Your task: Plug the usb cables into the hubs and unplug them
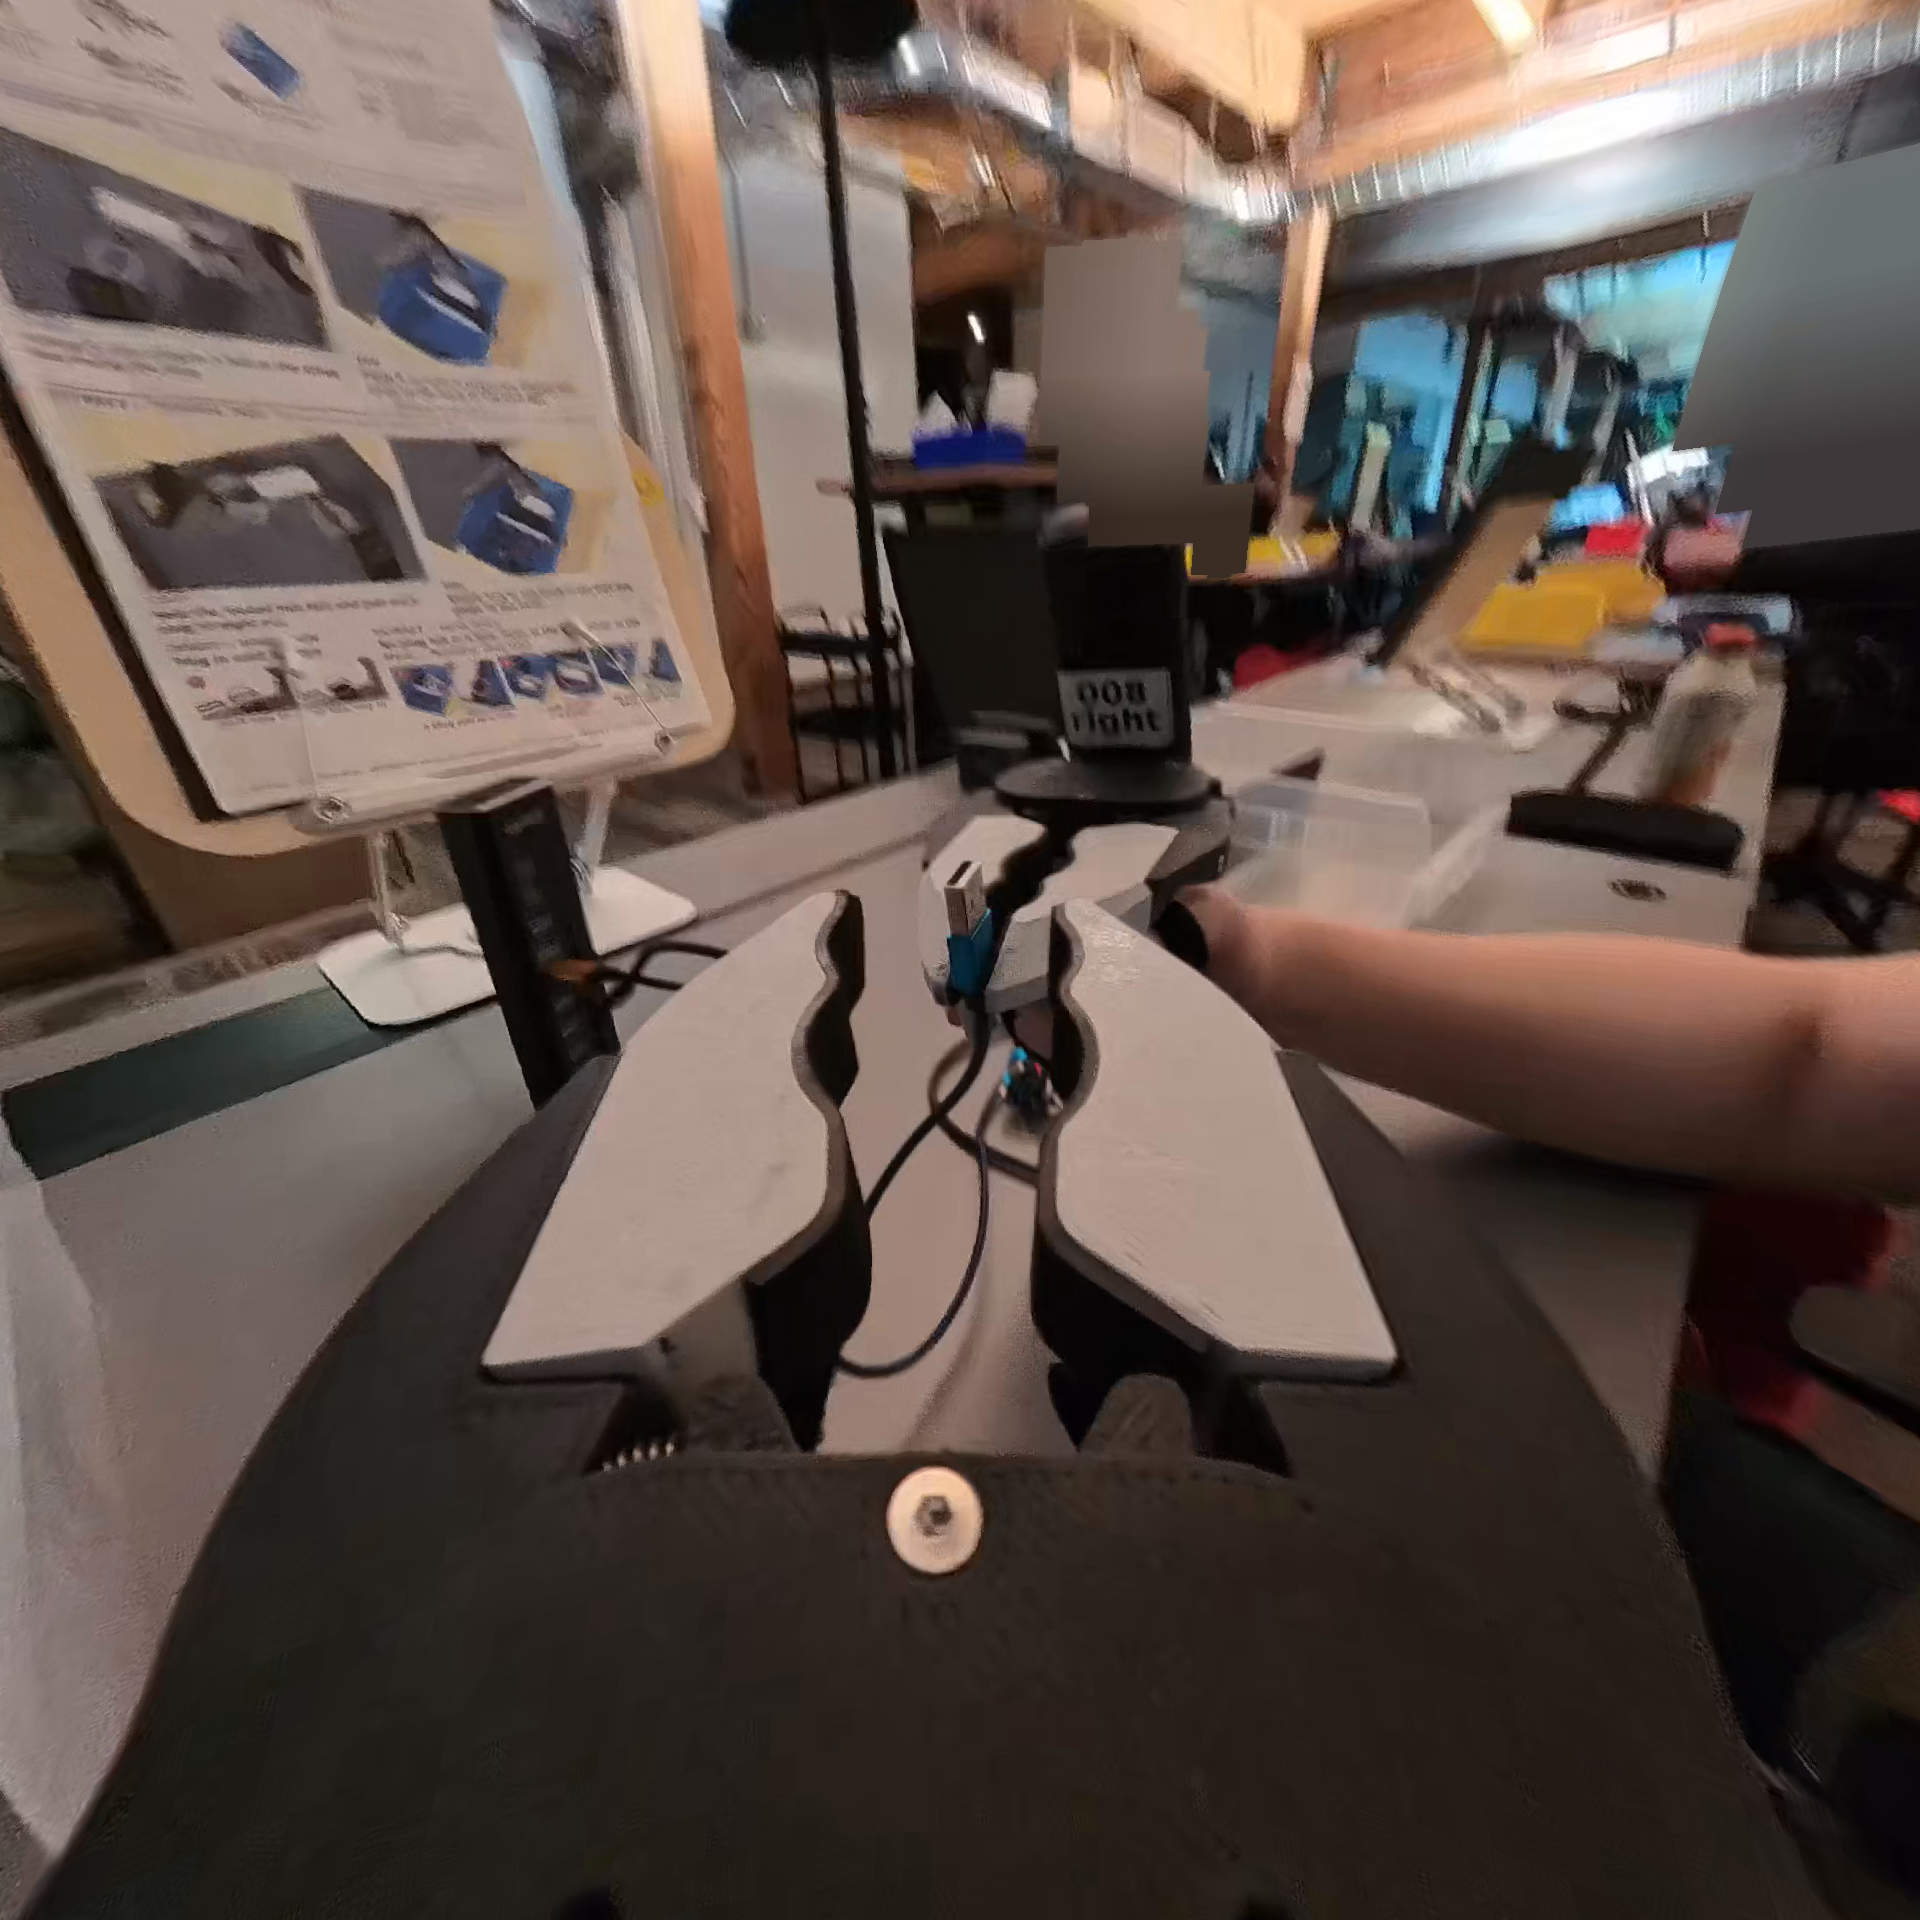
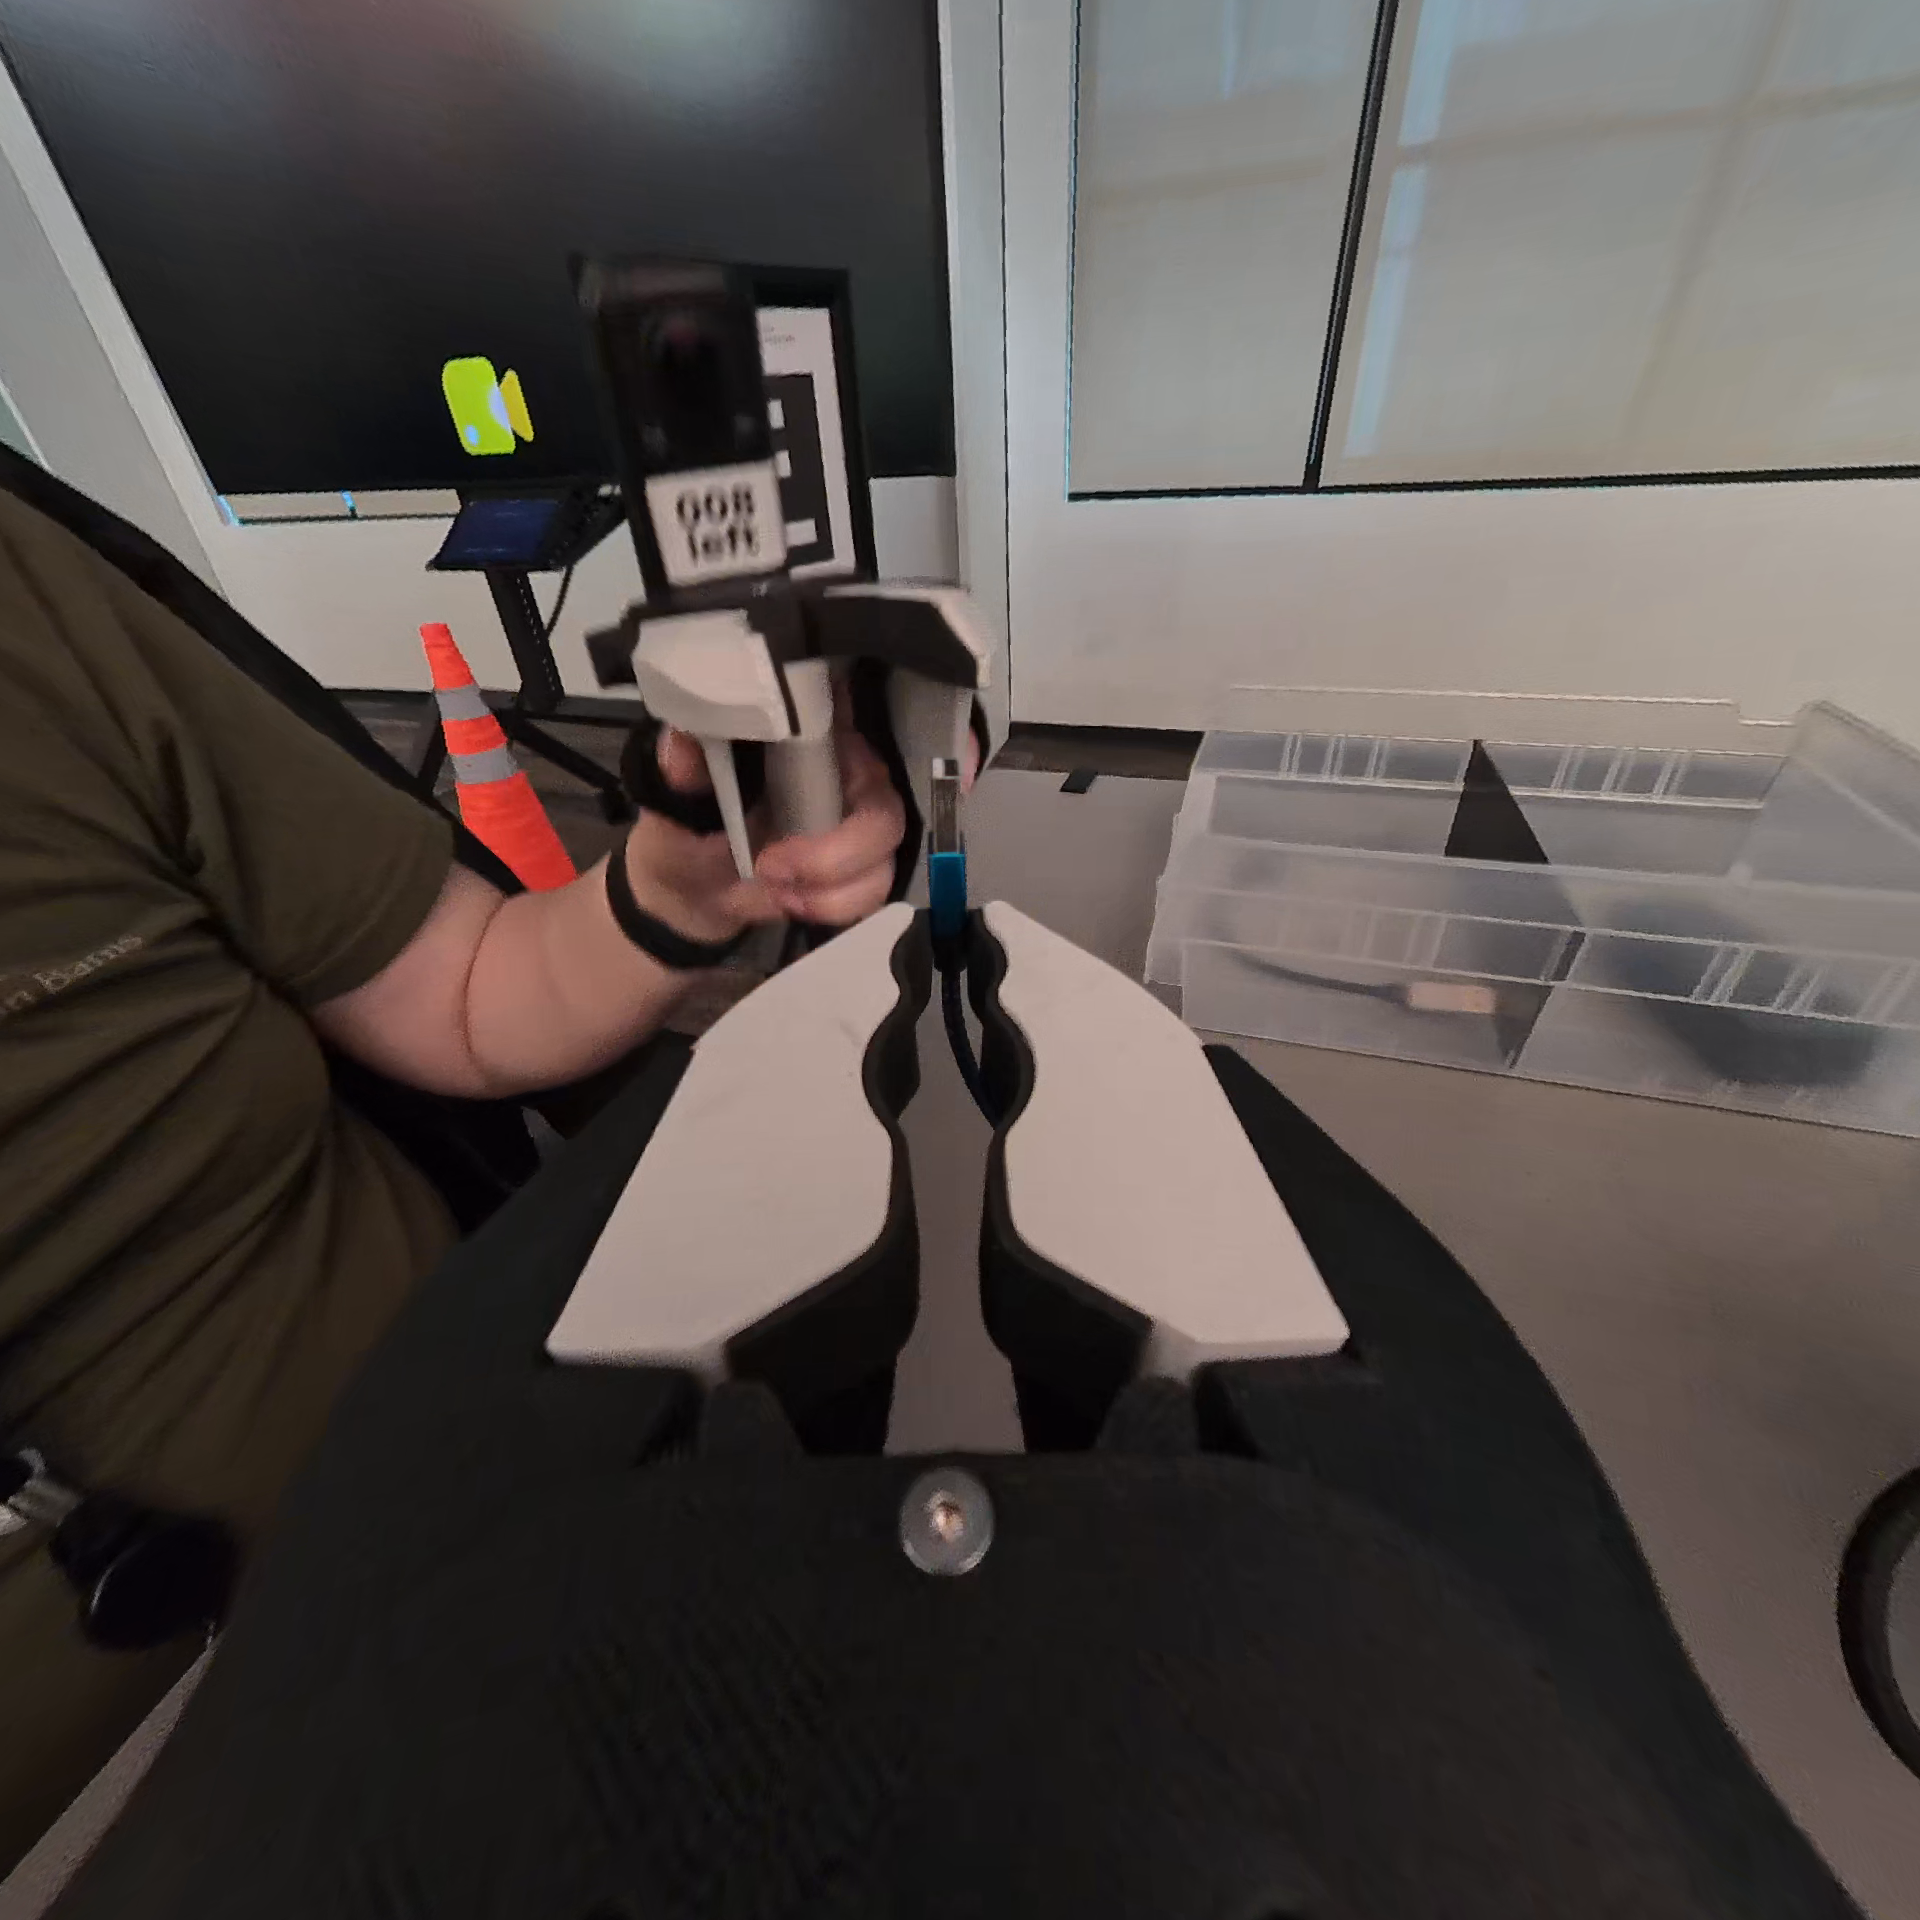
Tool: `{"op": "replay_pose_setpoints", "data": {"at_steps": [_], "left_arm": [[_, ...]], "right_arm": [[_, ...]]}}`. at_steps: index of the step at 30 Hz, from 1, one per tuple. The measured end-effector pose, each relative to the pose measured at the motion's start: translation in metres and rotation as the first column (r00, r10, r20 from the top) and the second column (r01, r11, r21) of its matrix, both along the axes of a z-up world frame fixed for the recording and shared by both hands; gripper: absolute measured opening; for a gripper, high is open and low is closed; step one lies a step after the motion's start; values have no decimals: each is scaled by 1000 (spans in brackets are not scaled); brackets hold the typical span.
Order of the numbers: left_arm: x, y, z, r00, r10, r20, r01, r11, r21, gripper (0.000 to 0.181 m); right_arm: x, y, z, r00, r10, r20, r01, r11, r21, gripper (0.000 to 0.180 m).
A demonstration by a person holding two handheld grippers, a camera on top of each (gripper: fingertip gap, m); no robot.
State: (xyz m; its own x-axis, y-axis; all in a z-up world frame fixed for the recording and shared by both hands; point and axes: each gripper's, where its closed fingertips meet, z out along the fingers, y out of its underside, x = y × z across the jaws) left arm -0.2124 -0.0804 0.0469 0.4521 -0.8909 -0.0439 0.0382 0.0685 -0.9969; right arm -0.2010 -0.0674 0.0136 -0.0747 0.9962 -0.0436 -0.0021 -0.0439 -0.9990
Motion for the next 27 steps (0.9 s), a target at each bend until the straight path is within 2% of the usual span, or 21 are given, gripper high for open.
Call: {"op": "replay_pose_setpoints", "data": {"at_steps": [4, 10, 11, 12, 16, 17, 18, 20, 22, 23, 25, 27], "left_arm": [[10, -7, 2, 971, -158, -177, 139, 983, -117, 35], [21, 2, -20, 921, -187, -342, 130, 974, -184, 28], [24, 1, -25, 912, -206, -354, 143, 970, -198, 23], [26, -1, -27, 904, -235, -356, 167, 963, -213, 9], [27, 9, -27, 912, -203, -356, 124, 965, -231, 4], [25, 17, -25, 917, -171, -360, 86, 967, -241, 4], [22, 27, -21, 926, -141, -351, 49, 965, -258, 4], [17, 45, -7, 949, -120, -290, 19, 944, -330, 4], [14, 57, 12, 970, -135, -204, 39, 908, -417, 4], [13, 63, 21, 976, -139, -165, 51, 891, -452, 4], [15, 72, 37, 986, -130, -102, 64, 869, -490, 4], [24, 71, 51, 989, -139, -49, 95, 852, -516, 4]], "right_arm": [[-3, -6, -1, 999, 5, 47, -7, 998, 56, 6], [-7, -15, -6, 995, 10, 98, -23, 991, 130, 6], [-8, -16, -7, 994, 12, 106, -26, 990, 139, 6], [-8, -15, -8, 993, 7, 116, -24, 989, 147, 6], [-7, -6, -9, 992, -55, 110, 33, 981, 190, 7], [-5, 1, -6, 990, -110, 87, 88, 971, 223, 10], [-3, 10, 0, 980, -192, 45, 173, 946, 273, 22], [7, 22, 15, 934, -352, -60, 343, 839, 421, 29], [10, 11, 33, 901, -389, -194, 429, 729, 534, 23], [6, 1, 36, 898, -371, -235, 437, 699, 567, 16], [-13, -23, 36, 913, -302, -275, 407, 718, 565, 7], [-41, -34, 23, 935, -277, -222, 351, 818, 456, 11]]}}
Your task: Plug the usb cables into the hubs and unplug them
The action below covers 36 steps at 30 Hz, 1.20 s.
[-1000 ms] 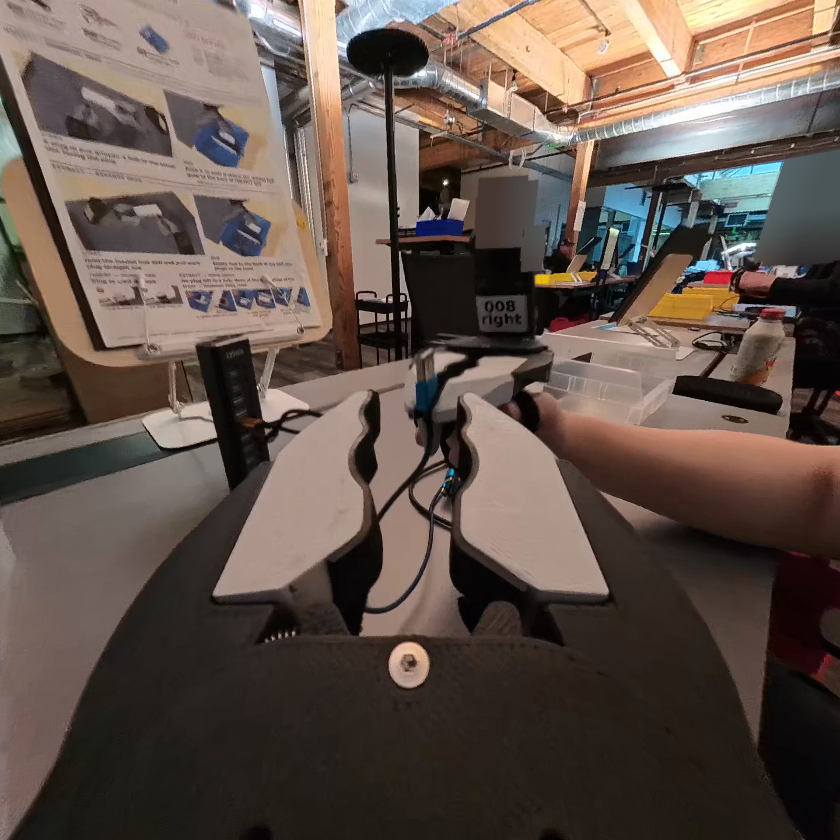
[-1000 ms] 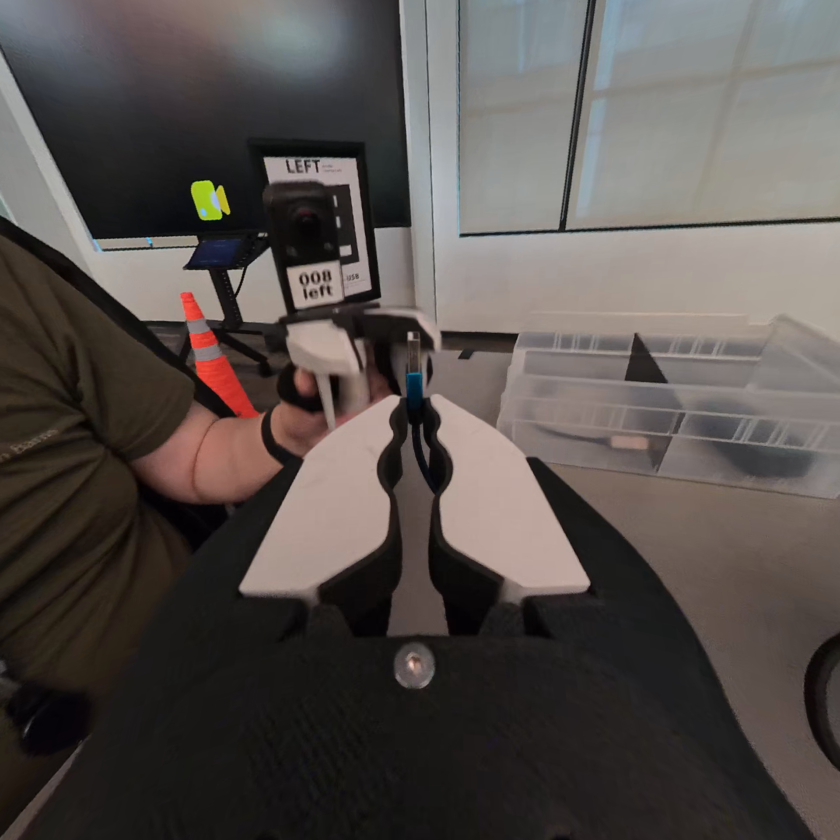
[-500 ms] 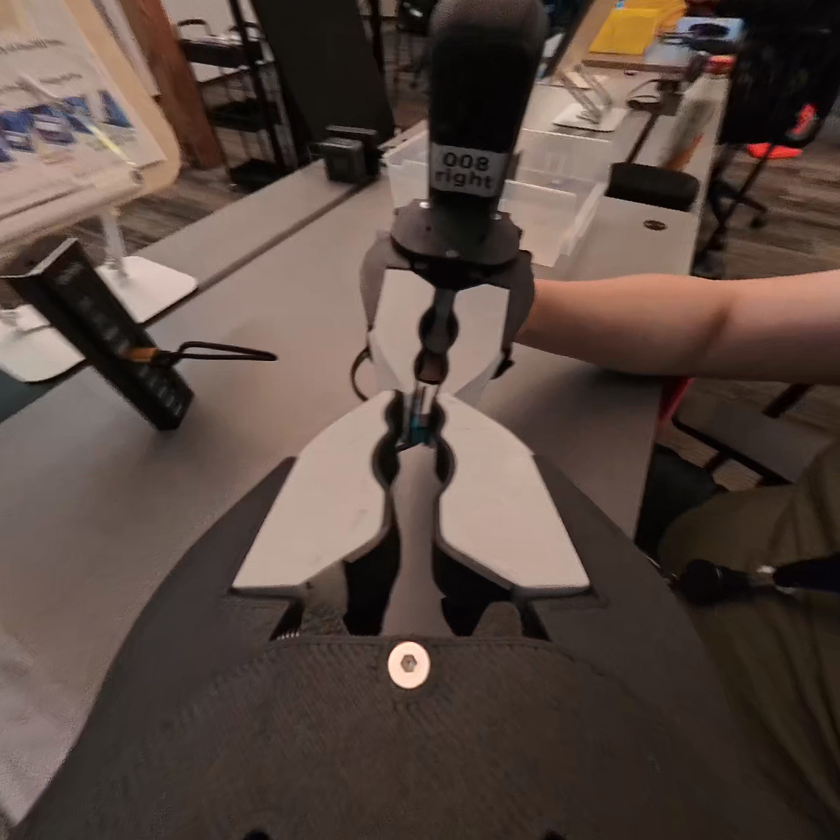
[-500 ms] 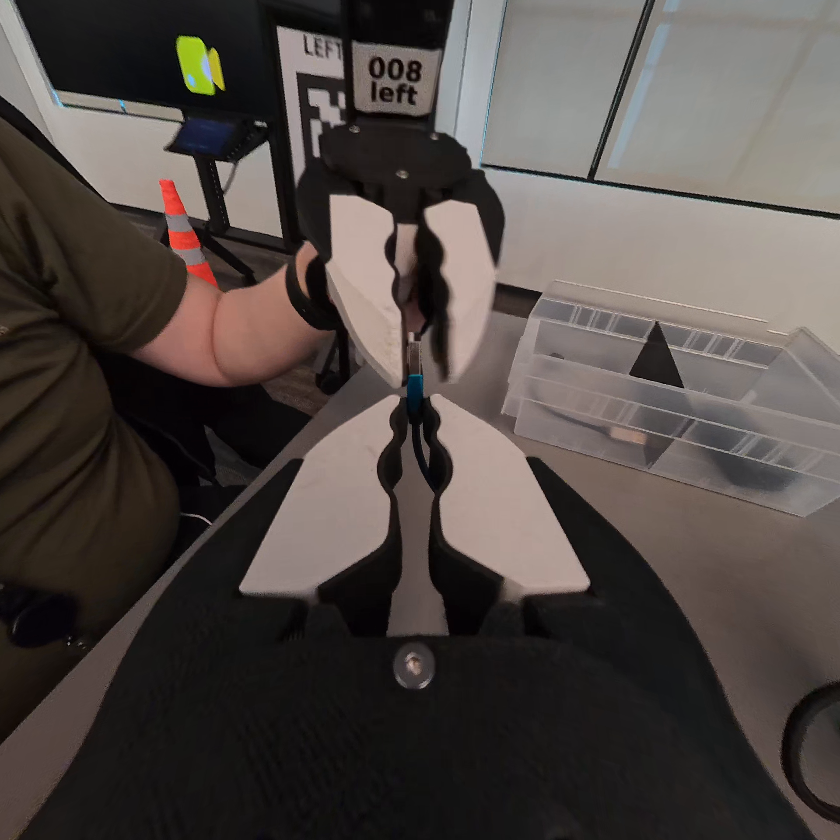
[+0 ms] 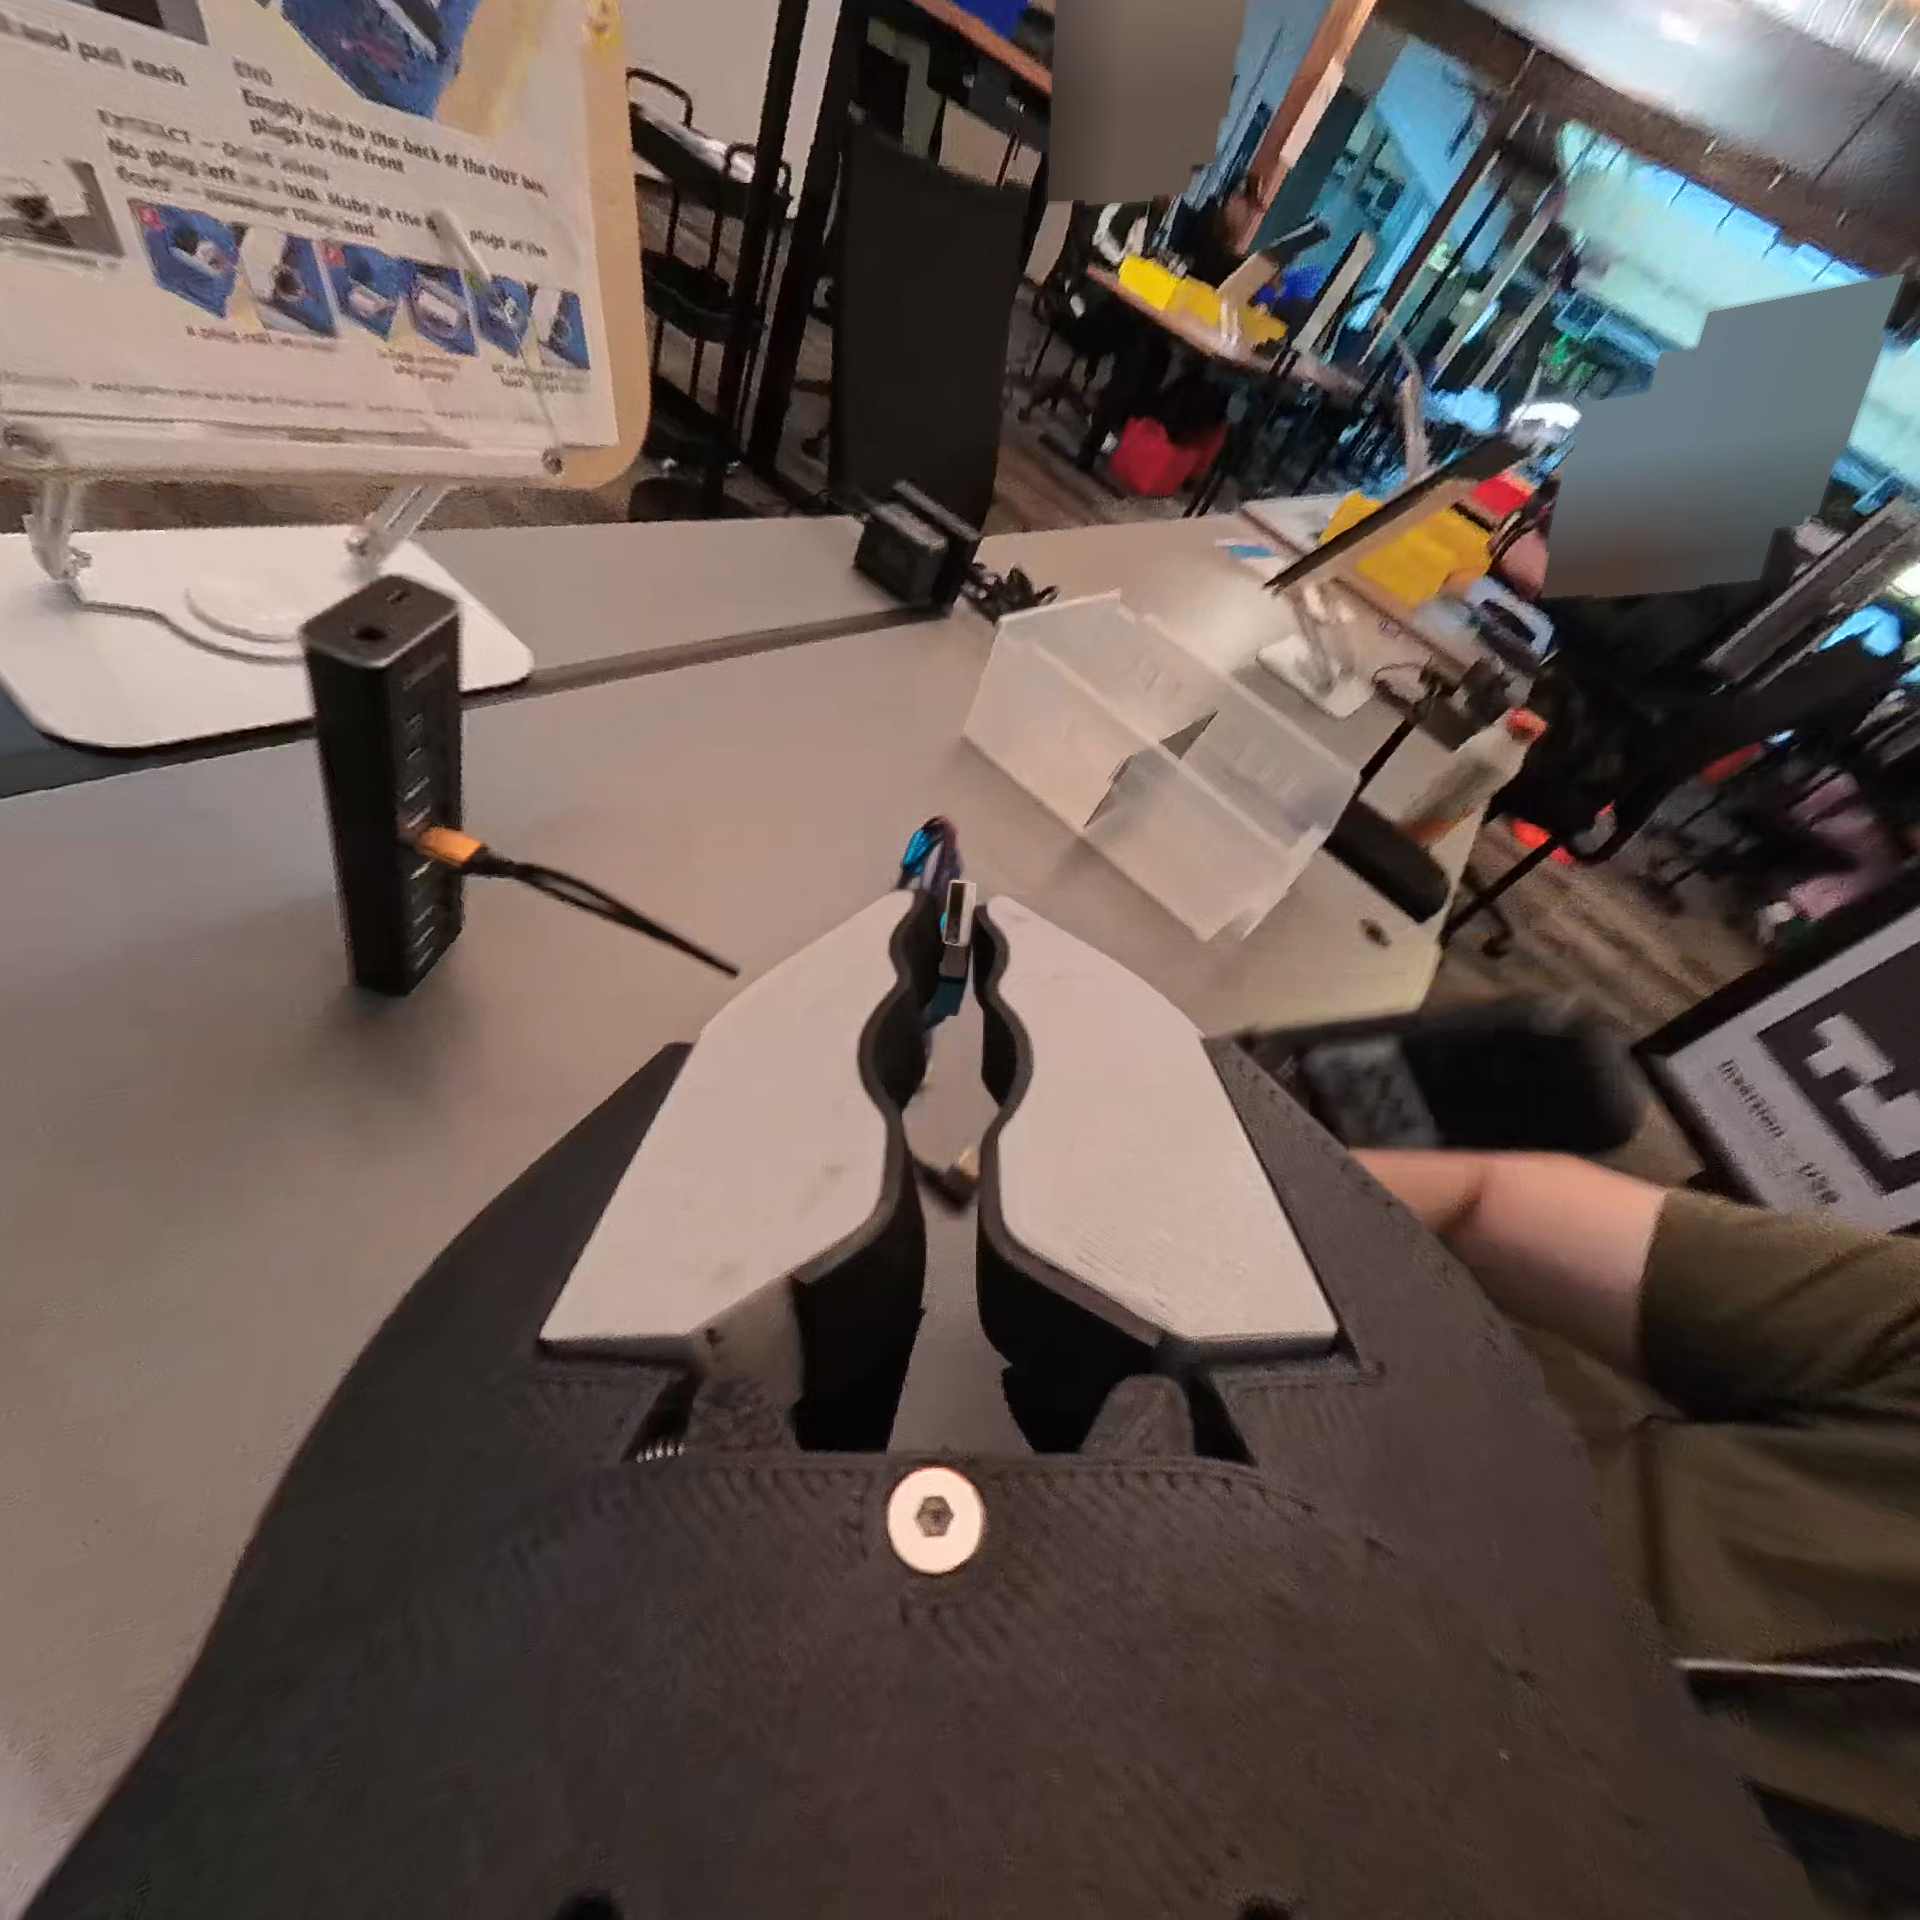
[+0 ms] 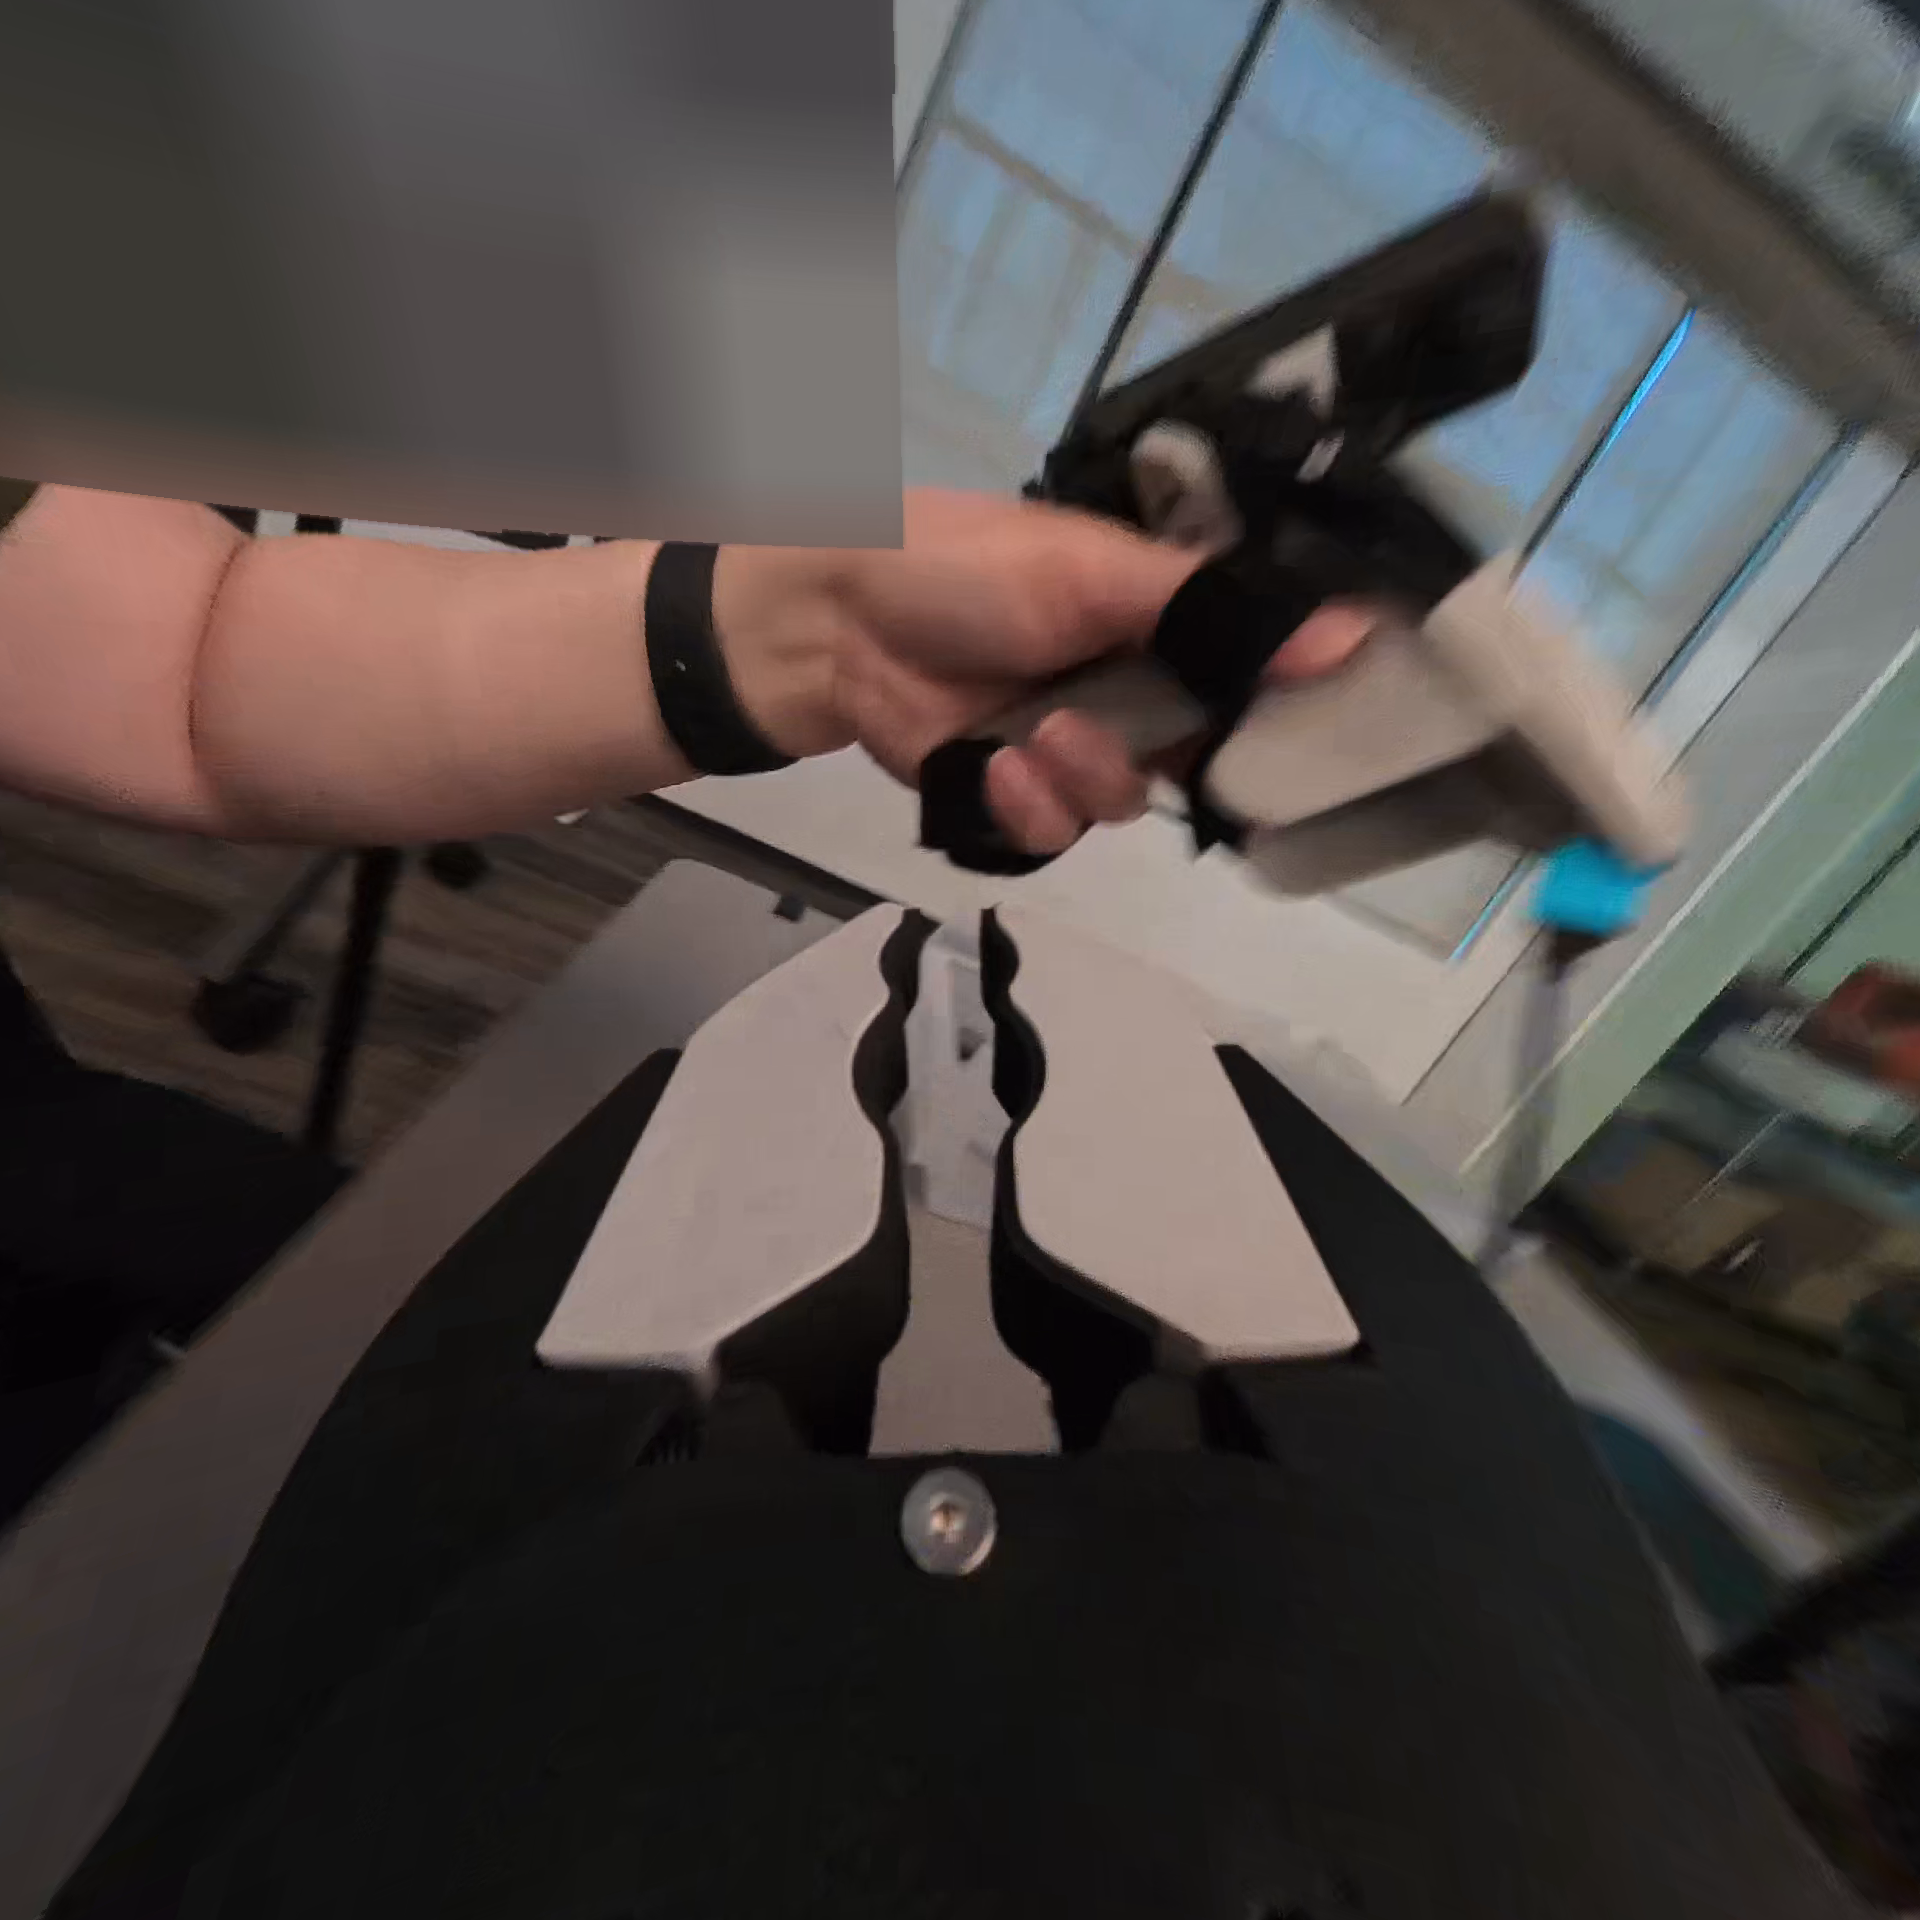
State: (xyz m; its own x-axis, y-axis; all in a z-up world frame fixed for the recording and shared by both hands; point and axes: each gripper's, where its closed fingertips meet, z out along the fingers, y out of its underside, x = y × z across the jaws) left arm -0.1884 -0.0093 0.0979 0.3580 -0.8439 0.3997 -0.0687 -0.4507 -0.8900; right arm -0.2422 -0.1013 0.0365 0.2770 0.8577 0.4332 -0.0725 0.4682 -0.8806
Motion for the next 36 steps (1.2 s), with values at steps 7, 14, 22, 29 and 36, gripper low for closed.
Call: {"op": "replay_pose_setpoints", "data": {"at_steps": [7, 14, 22, 29, 36], "left_arm": [[37, -45, 52, 971, -136, 198, 149, 987, -57, 5], [27, -72, 79, 932, -176, 315, 210, 975, -77, 4], [11, -66, 78, 941, -168, 295, 194, 979, -64, 4], [12, -61, 68, 948, -161, 273, 193, 977, -95, 4], [9, -59, 60, 960, -141, 242, 167, 982, -90, 4]], "right_arm": [[-4, 78, 1, 870, -407, -277, 308, 889, -338, 43], [58, 105, 77, 691, -474, -546, 392, 880, -269, 52], [65, 26, 121, 872, -223, -435, 411, 817, 405, 38], [62, 25, 121, 890, -283, -356, 429, 785, 448, 23], [56, 31, 115, 916, -275, -293, 379, 833, 403, 16]]}}
